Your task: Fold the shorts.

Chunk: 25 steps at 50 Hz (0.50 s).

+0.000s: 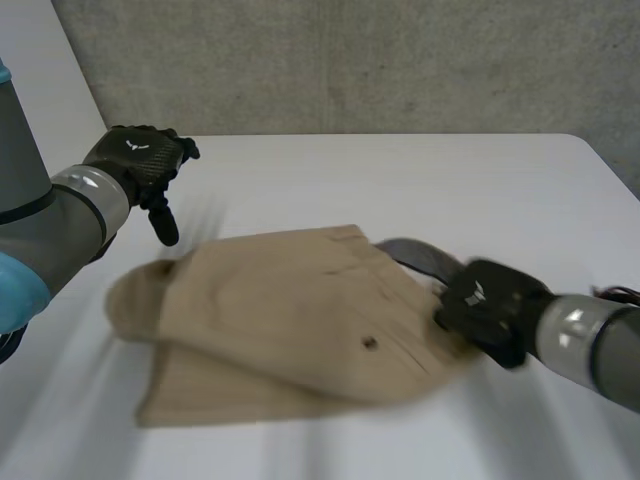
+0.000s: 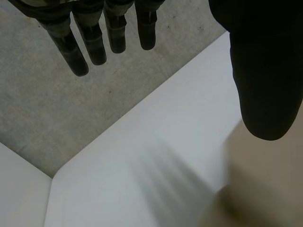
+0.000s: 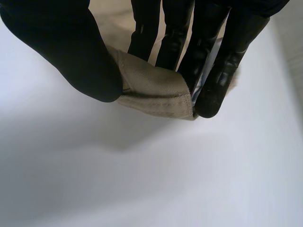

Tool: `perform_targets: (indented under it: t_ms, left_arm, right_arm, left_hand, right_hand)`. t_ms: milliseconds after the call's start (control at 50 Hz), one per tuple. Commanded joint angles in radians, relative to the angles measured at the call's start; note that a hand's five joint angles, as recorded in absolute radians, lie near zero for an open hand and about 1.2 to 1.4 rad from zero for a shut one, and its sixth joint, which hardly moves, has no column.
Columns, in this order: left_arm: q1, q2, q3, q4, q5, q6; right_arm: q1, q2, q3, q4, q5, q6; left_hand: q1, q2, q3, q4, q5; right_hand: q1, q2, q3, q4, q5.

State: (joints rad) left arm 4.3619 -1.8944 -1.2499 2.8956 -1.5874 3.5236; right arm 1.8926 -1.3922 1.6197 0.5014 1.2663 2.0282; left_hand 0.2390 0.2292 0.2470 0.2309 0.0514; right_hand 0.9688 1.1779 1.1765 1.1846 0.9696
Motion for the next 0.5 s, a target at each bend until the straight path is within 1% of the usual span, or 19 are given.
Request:
perform_targets:
  t_ms: [20, 60, 80, 140, 220, 240, 280, 300, 360, 380, 440, 460, 500]
  left_arm:
    - [-0.005, 0.000, -0.006, -0.001, 0.000, 0.000]
    - [-0.007, 0.001, -0.011, 0.001, 0.001, 0.000]
    - [-0.010, 0.001, -0.013, -0.001, 0.000, 0.000]
    - [-0.013, 0.001, -0.014, -0.001, 0.000, 0.000]
    - [-0.018, 0.003, -0.017, -0.001, -0.003, 0.000]
    - [-0.021, 0.003, -0.022, -0.001, -0.005, -0.002]
    - [-0.028, 0.005, -0.031, -0.001, -0.005, -0.002]
    - [-0.031, 0.005, -0.037, -0.001, -0.005, 0.000]
    - [-0.050, 0.008, -0.066, -0.001, -0.006, 0.000]
    - [-0.054, 0.008, -0.074, -0.001, -0.009, 0.000]
    - [-0.064, 0.006, -0.123, -0.001, -0.031, -0.003]
    - [-0.065, 0.006, -0.138, -0.001, -0.038, -0.005]
    - [-0.065, 0.006, -0.187, 0.001, -0.060, -0.012]
  right_arm:
    - [-0.136, -0.004, -0.010, 0.140, -0.061, -0.062]
    - [-0.132, -0.002, -0.029, 0.134, -0.071, -0.054]
    - [-0.132, -0.002, -0.049, 0.122, -0.082, -0.042]
    - [-0.124, -0.004, -0.084, 0.079, -0.102, 0.006]
    - [-0.083, -0.002, -0.141, -0.030, -0.117, 0.165]
    - [-0.075, -0.002, -0.156, -0.085, -0.114, 0.247]
    - [-0.066, -0.001, -0.165, -0.138, -0.111, 0.355]
    - [-0.064, 0.007, -0.167, -0.179, -0.110, 0.445]
    - [-0.053, 0.027, -0.167, -0.230, -0.108, 0.568]
    - [-0.028, 0.057, -0.169, -0.260, -0.108, 0.636]
    - [0.028, 0.108, -0.179, -0.290, -0.104, 0.694]
    - [0.064, 0.140, -0.194, -0.306, -0.094, 0.708]
    - [0.095, 0.172, -0.210, -0.322, -0.076, 0.710]
  left_hand:
    - [-0.023, -0.013, -0.031, -0.014, -0.009]
    - [-0.023, -0.013, -0.031, -0.014, -0.009]
    - [-0.023, -0.013, -0.031, -0.014, -0.009]
    - [-0.023, -0.013, -0.031, -0.014, -0.009]
    - [-0.020, -0.010, -0.028, -0.012, -0.007]
    - [-0.014, -0.004, -0.022, -0.006, -0.001]
    - [-0.011, -0.001, -0.019, -0.003, 0.002]
    - [-0.005, 0.005, -0.013, 0.003, 0.008]
    - [0.018, 0.028, 0.010, 0.027, 0.032]
    - [0.024, 0.034, 0.016, 0.032, 0.037]
    - [0.071, 0.081, 0.063, 0.079, 0.084]
    - [0.092, 0.102, 0.084, 0.100, 0.105]
    - [0.142, 0.151, 0.134, 0.150, 0.155]
  right_hand:
    - [-0.106, -0.316, -0.314, -0.322, -0.282]
    - [-0.471, -0.680, -0.679, -0.687, -0.646]
    - [-0.794, -1.003, -1.002, -1.010, -0.970]
    - [-0.794, -1.003, -1.002, -1.010, -0.970]
    - [-0.794, -1.003, -1.002, -1.010, -0.970]
    - [-0.794, -1.003, -1.002, -1.010, -0.970]
    - [-0.794, -1.003, -1.002, -1.010, -0.970]
    - [-0.794, -1.003, -1.002, -1.010, -0.970]
    - [-0.794, -1.003, -1.002, -1.010, -0.970]
    - [-0.794, -1.003, -1.002, -1.010, -0.970]
    - [-0.794, -1.003, -1.002, -1.010, -0.970]
    - [-0.761, -0.970, -0.969, -0.977, -0.936]
    - [-0.714, -0.923, -0.921, -0.930, -0.889]
